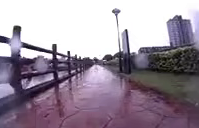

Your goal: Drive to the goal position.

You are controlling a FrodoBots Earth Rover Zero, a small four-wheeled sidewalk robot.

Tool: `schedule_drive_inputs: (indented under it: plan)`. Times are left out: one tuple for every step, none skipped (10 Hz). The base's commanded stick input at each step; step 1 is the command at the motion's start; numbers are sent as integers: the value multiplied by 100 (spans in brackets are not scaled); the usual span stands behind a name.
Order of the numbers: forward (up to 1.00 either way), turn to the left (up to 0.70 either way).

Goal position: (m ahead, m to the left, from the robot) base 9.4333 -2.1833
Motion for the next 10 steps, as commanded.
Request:
schedule_drive_inputs:
  plan:
    - [100, 0]
    - [100, 0]
    - [100, 0]
    - [100, 0]
    - [100, 0]
    - [100, 0]
    - [100, 0]
    - [100, 0]
    - [100, 0]
    - [100, 0]
